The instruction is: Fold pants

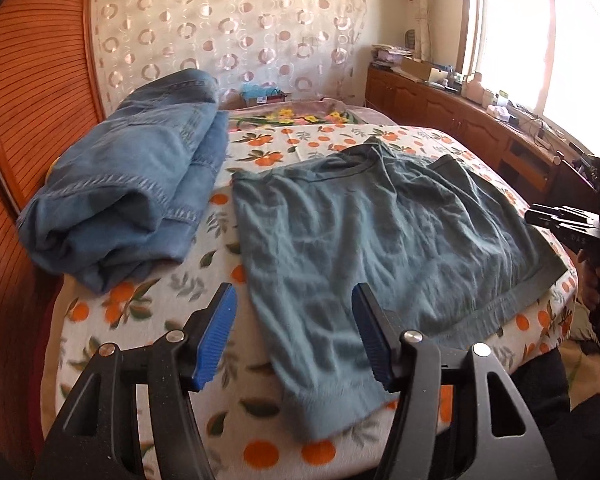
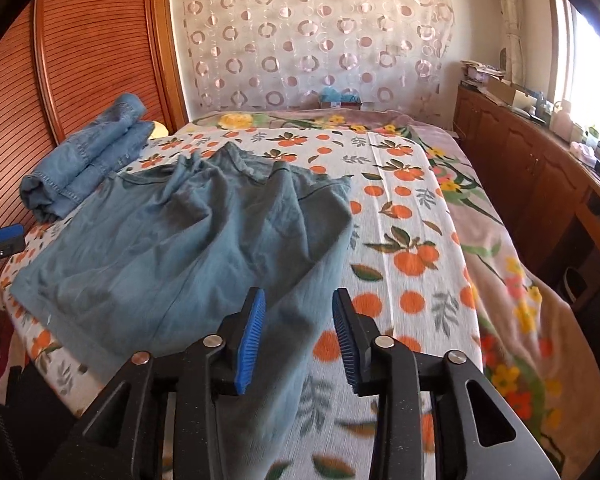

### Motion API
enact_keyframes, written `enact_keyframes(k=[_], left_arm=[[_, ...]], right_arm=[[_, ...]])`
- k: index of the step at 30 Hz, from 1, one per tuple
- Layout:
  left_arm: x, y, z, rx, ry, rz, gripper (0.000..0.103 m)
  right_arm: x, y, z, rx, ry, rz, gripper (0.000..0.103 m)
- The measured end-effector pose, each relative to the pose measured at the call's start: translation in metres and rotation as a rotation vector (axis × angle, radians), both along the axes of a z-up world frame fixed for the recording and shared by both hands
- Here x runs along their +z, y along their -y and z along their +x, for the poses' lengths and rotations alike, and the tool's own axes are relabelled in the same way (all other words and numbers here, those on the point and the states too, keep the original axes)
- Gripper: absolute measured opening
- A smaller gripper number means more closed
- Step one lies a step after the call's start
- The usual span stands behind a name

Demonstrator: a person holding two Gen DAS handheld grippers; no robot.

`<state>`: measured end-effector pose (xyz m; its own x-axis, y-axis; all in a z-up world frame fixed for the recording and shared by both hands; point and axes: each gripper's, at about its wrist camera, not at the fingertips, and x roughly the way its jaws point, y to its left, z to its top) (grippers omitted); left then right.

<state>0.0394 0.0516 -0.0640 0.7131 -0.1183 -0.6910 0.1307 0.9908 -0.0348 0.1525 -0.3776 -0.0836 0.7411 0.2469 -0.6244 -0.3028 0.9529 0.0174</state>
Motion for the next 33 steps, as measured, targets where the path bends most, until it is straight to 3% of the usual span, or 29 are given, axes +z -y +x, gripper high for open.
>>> enact_keyframes(k=[3, 6, 13, 22, 28, 33], left_arm=[[0.003, 0.006, 0.021, -0.030, -0.003, 0.015, 0.061], [0.004, 0.010, 0.043, -0.042, -0.016, 0.044, 0.060], [-0.006, 0.013, 0.096, -0.024, -0.067, 0.092, 0.045], [-0.021, 0.006, 0.159, 0.011, -0.140, 0.043, 0.033], [-0.034, 0.007, 0.179, 0.013, -0.197, 0.063, 0.019], [-0.033, 0.011, 0.176, 0.000, -0.184, 0.089, 0.006]], right_arm=[[-0.006, -0.003, 0.016, -0.011, -0.011, -0.004, 0.049], [-0.011, -0.007, 0.025, -0.007, -0.026, -0.026, 0.050], [-0.017, -0.018, 0.032, 0.016, -0.055, -0.073, 0.050], [-0.019, -0.016, 0.034, 0.023, -0.055, -0.073, 0.051], [-0.019, -0.013, 0.034, 0.031, -0.055, -0.068, 0.052], [-0.020, -0.013, 0.034, 0.034, -0.054, -0.069, 0.053]])
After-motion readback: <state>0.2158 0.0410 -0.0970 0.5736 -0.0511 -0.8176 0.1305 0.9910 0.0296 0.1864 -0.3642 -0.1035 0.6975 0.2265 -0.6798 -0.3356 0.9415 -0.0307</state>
